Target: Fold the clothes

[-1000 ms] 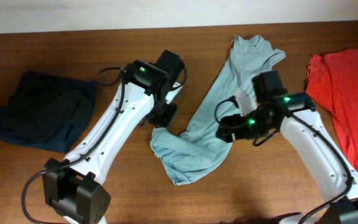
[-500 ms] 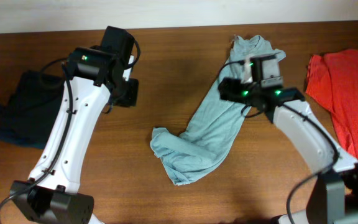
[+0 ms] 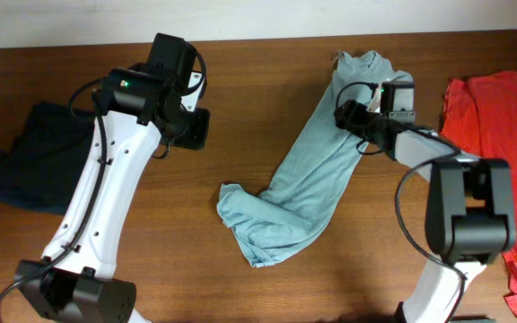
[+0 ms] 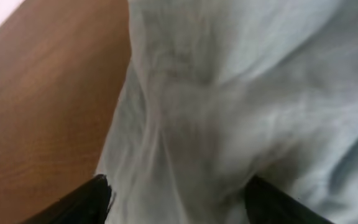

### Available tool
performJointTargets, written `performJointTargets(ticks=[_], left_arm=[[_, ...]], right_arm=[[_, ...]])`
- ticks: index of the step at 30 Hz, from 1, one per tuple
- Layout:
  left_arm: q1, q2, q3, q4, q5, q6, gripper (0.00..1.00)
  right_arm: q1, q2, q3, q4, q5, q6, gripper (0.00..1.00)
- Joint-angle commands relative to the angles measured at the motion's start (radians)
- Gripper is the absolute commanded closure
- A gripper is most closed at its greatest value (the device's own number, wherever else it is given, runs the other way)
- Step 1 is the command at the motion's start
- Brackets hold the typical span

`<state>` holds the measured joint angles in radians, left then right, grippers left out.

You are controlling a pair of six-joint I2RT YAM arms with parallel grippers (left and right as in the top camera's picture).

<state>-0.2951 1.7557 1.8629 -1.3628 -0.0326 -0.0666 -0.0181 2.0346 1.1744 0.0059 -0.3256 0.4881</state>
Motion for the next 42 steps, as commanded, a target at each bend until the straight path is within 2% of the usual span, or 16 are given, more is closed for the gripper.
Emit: performJointTargets(ticks=[1, 4, 6, 10, 15, 19, 23, 24, 25, 26, 27, 29, 33, 37, 39, 42], left_arm=[[0.001, -0.011, 0.015, 0.005, 0.012, 0.019, 0.61], [0.001, -0.011, 0.016, 0.005, 0.011, 0.020, 0.60], [0.001, -0.011, 0.015, 0.003, 0.011, 0.020, 0.60], [0.001, -0.011, 0.016, -0.003, 0.011, 0.028, 0.60], [0.002, -0.012, 0.016, -0.006, -0.039, 0.064, 0.59], [0.010, -0.038, 0.022, -0.023, -0.150, 0.049, 0.60], [0.063, -0.116, 0.083, -0.074, -0.332, -0.058, 0.60], [0.079, -0.135, 0.095, -0.073, -0.327, -0.061, 0.60], [0.098, -0.162, 0.107, -0.068, -0.315, -0.060, 0.58], [0.113, -0.187, 0.110, -0.059, -0.306, -0.060, 0.56], [0.127, -0.211, 0.110, -0.051, -0.295, -0.060, 0.54], [0.143, -0.241, 0.110, -0.047, -0.269, -0.060, 0.52], [0.143, -0.240, 0.109, -0.052, -0.208, -0.050, 0.50], [0.143, -0.223, 0.109, -0.045, -0.188, -0.049, 0.50], [0.143, -0.219, 0.109, -0.036, -0.188, -0.049, 0.49], [0.143, -0.217, 0.109, -0.025, -0.187, -0.049, 0.48]], right_arm=[[0.012, 0.026, 0.007, 0.013, -0.047, 0.052, 0.56], [0.023, 0.012, 0.010, 0.014, -0.174, 0.011, 0.81], [0.027, -0.023, 0.013, 0.014, -0.288, -0.034, 0.86], [0.062, -0.179, 0.016, -0.029, -0.485, -0.177, 0.87], [0.160, -0.350, 0.016, -0.161, -0.510, -0.283, 0.87], [0.370, -0.392, 0.016, -0.204, -0.513, -0.374, 0.87], [0.578, -0.383, 0.015, -0.222, -0.474, -0.462, 0.87], [0.611, -0.383, 0.015, -0.237, -0.438, -0.481, 0.82], [0.643, -0.385, 0.016, -0.268, -0.370, -0.492, 0.69], [0.651, -0.388, 0.016, -0.290, -0.334, -0.492, 0.62], [0.652, -0.396, 0.016, -0.331, -0.278, -0.493, 0.44], [0.608, -0.425, 0.019, -0.446, -0.153, -0.492, 0.31], [0.471, -0.481, 0.035, -0.682, -0.031, -0.492, 0.20], [0.345, -0.485, 0.034, -0.930, -0.029, -0.491, 0.19], [0.332, -0.468, 0.013, -1.007, -0.030, -0.483, 0.20], [0.357, -0.429, -0.074, -1.006, -0.032, -0.441, 0.18]])
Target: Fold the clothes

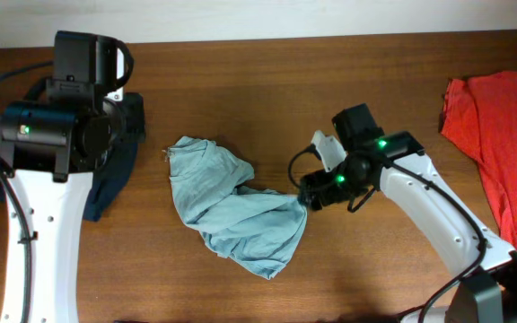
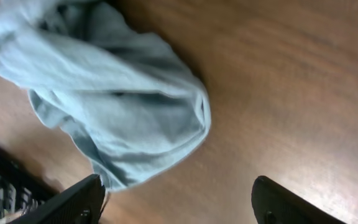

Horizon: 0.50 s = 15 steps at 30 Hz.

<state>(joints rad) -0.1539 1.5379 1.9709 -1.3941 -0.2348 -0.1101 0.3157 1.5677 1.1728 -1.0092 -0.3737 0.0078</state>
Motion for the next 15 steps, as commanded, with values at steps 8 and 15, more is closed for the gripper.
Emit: performJointTargets(ticks=[8, 15], left_arm=[[0.002, 0.001, 0.001, 0.006, 0.015, -0.005, 0.47], [0.000, 0.001, 0.001, -0.006, 0.015, -0.005, 0.46]], right_arm=[[0.061, 0.111, -0.253, 0.178, -0.011, 0.073, 0.19], [0.136, 0.170, -0.254, 0.304, 0.033, 0.072, 0.26]])
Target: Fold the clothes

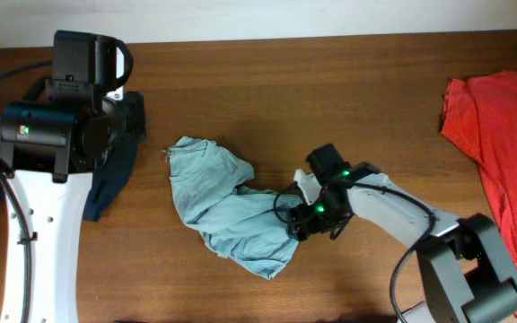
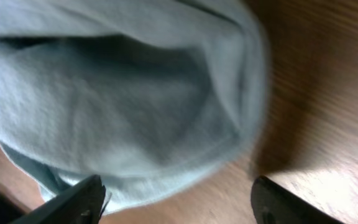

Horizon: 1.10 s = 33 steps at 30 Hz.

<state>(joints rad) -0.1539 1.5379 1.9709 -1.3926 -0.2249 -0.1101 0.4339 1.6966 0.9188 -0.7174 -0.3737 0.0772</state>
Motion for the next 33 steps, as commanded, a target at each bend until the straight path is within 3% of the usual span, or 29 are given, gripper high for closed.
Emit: performJointTargets(ticks=[1, 4, 6, 9, 13, 17, 21, 22, 24, 26, 28, 33], left_arm=[[0.000, 0.001, 0.001, -0.008, 0.005, -0.005, 0.46], [0.000, 0.001, 0.001, -0.011, 0.005, -0.005, 0.44], [0.000, 0.001, 0.001, -0.012, 0.005, -0.005, 0.43], [0.000, 0.001, 0.001, -0.011, 0.005, -0.005, 0.43], [0.000, 0.001, 0.001, -0.010, 0.005, -0.005, 0.42], [0.000, 0.001, 0.001, -0.002, 0.039, -0.005, 0.42], [0.000, 0.001, 0.000, -0.008, 0.046, -0.005, 0.42], [0.000, 0.001, -0.005, -0.008, 0.047, -0.005, 0.42], [0.000, 0.001, -0.010, -0.011, 0.053, -0.005, 0.41], [0.000, 0.001, -0.024, -0.008, 0.073, -0.005, 0.41], [0.000, 0.003, -0.055, -0.001, 0.104, -0.005, 0.37], [0.000, 0.038, -0.204, 0.022, 0.261, 0.003, 0.37]], right_arm=[[0.018, 0.058, 0.000, 0.013, 0.039, 0.002, 0.34], [0.016, 0.094, 0.000, 0.014, 0.040, 0.002, 0.78], [0.016, 0.087, 0.008, -0.011, 0.048, 0.002, 0.96], [0.011, 0.037, 0.074, -0.132, 0.206, 0.014, 0.96], [-0.044, -0.064, 0.330, -0.424, 0.753, 0.158, 0.96], [-0.105, -0.081, 0.550, -0.476, 0.932, 0.163, 0.95], [-0.152, -0.081, 0.633, -0.454, 1.006, 0.164, 0.91], [-0.170, -0.081, 0.633, -0.439, 1.007, 0.164, 0.79], [-0.187, -0.074, 0.632, -0.439, 1.006, 0.168, 0.73], [-0.202, -0.071, 0.631, -0.440, 0.993, 0.168, 0.39], [-0.216, -0.071, 0.631, -0.444, 0.933, 0.168, 0.22], [-0.242, -0.071, 0.631, -0.452, 0.645, 0.167, 0.08]])
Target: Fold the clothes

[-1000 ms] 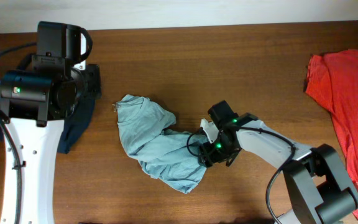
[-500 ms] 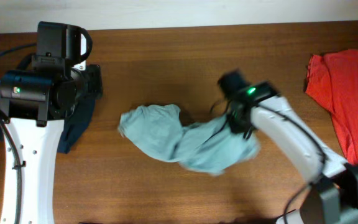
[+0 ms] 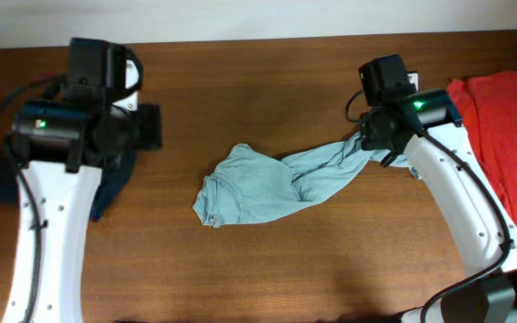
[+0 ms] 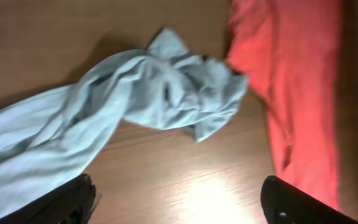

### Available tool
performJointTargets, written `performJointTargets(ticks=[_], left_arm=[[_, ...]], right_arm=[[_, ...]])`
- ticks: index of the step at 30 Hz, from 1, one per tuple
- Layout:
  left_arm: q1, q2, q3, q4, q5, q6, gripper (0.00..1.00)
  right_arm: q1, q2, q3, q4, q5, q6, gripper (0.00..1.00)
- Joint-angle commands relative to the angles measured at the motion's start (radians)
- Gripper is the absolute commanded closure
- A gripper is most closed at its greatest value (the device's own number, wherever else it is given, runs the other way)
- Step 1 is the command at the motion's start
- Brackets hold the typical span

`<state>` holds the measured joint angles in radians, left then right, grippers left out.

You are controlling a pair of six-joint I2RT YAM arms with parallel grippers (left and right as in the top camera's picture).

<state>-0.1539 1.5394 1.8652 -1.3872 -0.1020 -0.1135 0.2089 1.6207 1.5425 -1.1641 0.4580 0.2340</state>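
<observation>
A light blue shirt (image 3: 276, 184) lies stretched across the table's middle. Its bunched left end is near the centre and its twisted right end (image 4: 166, 93) reaches almost to the red garment (image 3: 501, 117). My right gripper (image 3: 381, 135) hovers over that right end. In the right wrist view the right gripper (image 4: 182, 202) is open, with only bare wood between its fingertips (image 4: 79, 199). At the far left my left gripper (image 3: 146, 126) hangs over a dark navy garment (image 3: 113, 175); its jaws cannot be made out.
The red garment (image 4: 291, 81) covers the table's right edge, a hand's width from the blue shirt's end. The dark garment sits partly under the left arm. Brown wooden table (image 3: 267, 269) runs to a pale wall at the back.
The blue shirt was a crumpled heap left of centre with my right gripper low at its right edge. Now it is stretched rightward toward the red garment, and the right gripper is open above its end.
First the shirt lay in a long diagonal from back right to centre, my right gripper pressed on its upper end. Then it was bunched left of centre, the left arm back over the dark garment. The right gripper stood open at its edge; now the shirt lies drawn out rightward.
</observation>
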Motion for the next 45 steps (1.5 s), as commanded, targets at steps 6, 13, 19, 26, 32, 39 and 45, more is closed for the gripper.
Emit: performJointTargets(ticks=[6, 13, 19, 26, 32, 39, 45], left_arm=[[-0.028, 0.115, -0.395, 0.251, 0.421, 0.195, 0.38], [-0.105, 0.282, -0.492, 0.360, 0.417, 0.303, 0.39], [-0.128, 0.432, -0.492, 0.450, 0.394, 0.303, 0.53], [-0.127, 0.454, -0.481, 0.480, 0.393, 0.303, 1.00], [-0.097, 0.398, -0.312, 0.367, 0.322, 0.250, 0.99], [-0.061, 0.266, -0.115, 0.327, 0.253, 0.211, 0.99], [-0.061, 0.173, -0.106, 0.290, 0.083, 0.177, 0.99]], right_arm=[[-0.019, 0.006, 0.006, -0.018, -0.380, 0.011, 0.02], [-0.019, 0.007, 0.006, -0.058, -0.380, 0.011, 0.02], [-0.019, 0.007, 0.005, -0.068, -0.379, 0.011, 0.02], [-0.019, 0.007, 0.005, -0.066, -0.376, 0.011, 0.03], [-0.019, 0.007, 0.005, -0.067, -0.370, 0.007, 0.02], [-0.019, 0.007, 0.005, -0.069, -0.369, 0.008, 0.03], [-0.028, 0.017, 0.004, -0.077, -0.370, 0.011, 0.04]])
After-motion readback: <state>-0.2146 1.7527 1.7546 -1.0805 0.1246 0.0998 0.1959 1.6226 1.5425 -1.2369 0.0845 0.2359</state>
